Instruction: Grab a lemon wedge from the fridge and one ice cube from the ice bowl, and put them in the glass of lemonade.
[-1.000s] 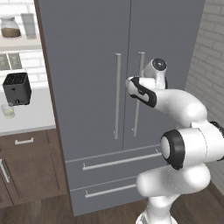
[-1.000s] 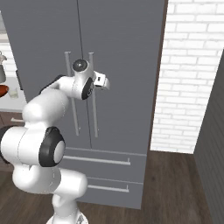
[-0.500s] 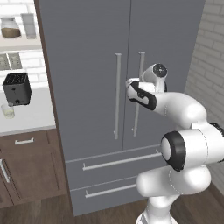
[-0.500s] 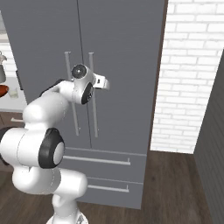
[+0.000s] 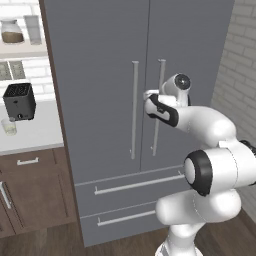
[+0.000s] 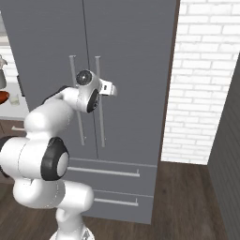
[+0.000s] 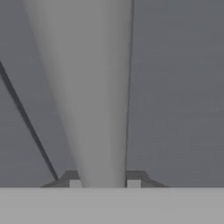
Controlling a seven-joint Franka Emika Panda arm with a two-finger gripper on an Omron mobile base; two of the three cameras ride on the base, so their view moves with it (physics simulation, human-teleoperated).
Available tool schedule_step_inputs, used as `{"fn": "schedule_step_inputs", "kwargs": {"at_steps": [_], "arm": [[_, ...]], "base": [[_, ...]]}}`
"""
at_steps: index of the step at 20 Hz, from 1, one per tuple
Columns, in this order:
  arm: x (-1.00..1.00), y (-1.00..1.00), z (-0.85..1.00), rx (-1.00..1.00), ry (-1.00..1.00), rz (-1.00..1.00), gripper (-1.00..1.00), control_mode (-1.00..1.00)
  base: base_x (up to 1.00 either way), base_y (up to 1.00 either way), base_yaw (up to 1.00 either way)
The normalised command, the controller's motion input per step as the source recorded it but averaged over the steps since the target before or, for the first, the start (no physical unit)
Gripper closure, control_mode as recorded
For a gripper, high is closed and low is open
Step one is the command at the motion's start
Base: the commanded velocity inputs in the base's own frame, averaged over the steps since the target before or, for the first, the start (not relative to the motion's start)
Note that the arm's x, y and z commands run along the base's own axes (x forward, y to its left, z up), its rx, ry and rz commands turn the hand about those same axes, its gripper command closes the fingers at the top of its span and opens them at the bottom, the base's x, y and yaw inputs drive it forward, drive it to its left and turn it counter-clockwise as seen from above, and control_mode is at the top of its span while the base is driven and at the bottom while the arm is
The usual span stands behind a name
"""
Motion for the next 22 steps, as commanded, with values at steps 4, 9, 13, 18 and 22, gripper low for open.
{"fn": "schedule_step_inputs", "kwargs": {"at_steps": [4, 9, 13, 18, 22], "arm": [[-0.24, -0.74, 0.0, 0.0, -0.12, 0.0, 1.0, -1.0], [-0.39, -0.98, 0.16, 0.01, -0.06, -0.01, 1.0, -1.0], [-0.44, -1.0, 0.4, 0.07, 0.0, -0.02, 1.0, -1.0], [-0.66, -1.0, 0.41, 0.13, 0.0, -0.03, 1.0, -1.0], [-0.76, -1.0, 0.48, 0.11, 0.0, -0.04, 1.0, -1.0]], "base": [[0.0, 0.0, 0.0], [0.0, 0.0, 0.0], [0.0, 0.0, 0.0], [0.0, 0.0, 0.0], [0.0, 0.0, 0.0]]}}
